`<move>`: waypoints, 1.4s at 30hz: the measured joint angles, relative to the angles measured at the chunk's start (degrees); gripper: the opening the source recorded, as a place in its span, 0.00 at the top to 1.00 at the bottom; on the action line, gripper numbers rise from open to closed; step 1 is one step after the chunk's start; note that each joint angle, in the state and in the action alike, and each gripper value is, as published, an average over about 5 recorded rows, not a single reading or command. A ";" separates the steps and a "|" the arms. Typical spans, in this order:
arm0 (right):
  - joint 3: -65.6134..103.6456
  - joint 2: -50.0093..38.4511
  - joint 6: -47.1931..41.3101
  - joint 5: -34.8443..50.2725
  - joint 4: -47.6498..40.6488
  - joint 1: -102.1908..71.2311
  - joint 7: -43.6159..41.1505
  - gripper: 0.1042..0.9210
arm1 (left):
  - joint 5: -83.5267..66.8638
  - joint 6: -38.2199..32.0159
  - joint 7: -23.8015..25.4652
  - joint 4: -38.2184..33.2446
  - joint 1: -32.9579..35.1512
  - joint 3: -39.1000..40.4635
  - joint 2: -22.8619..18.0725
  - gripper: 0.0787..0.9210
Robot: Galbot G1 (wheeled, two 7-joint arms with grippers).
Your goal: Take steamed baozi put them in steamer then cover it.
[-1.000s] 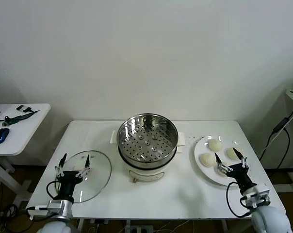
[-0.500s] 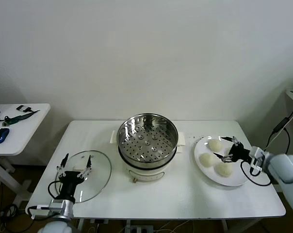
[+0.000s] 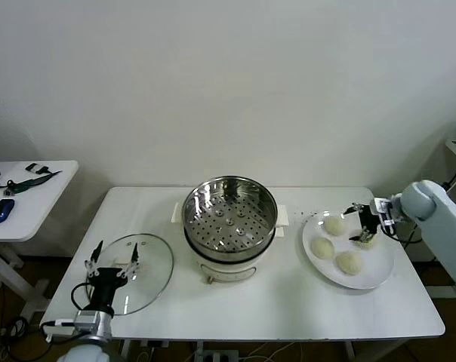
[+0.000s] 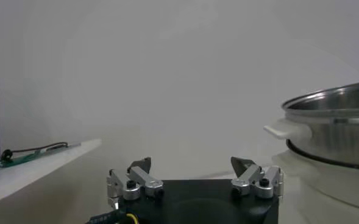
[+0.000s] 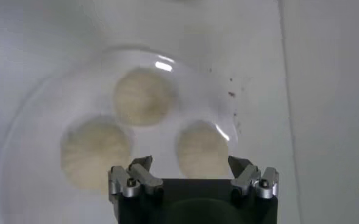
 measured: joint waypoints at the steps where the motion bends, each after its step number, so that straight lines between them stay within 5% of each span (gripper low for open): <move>1: -0.82 0.83 0.34 -0.75 -1.40 0.96 -0.33 0.12 | -0.04 0.00 -0.04 0.03 0.07 -0.12 0.02 0.12; 23: -1.08 17.26 5.70 -16.81 -22.75 7.50 -0.75 0.12 | -0.41 -0.07 -0.64 1.40 0.18 -2.08 -0.30 0.12; 42: 3.02 22.19 6.84 -24.50 -30.07 7.99 0.60 0.12 | -0.81 -0.19 -0.92 1.72 0.17 -2.62 -0.58 0.12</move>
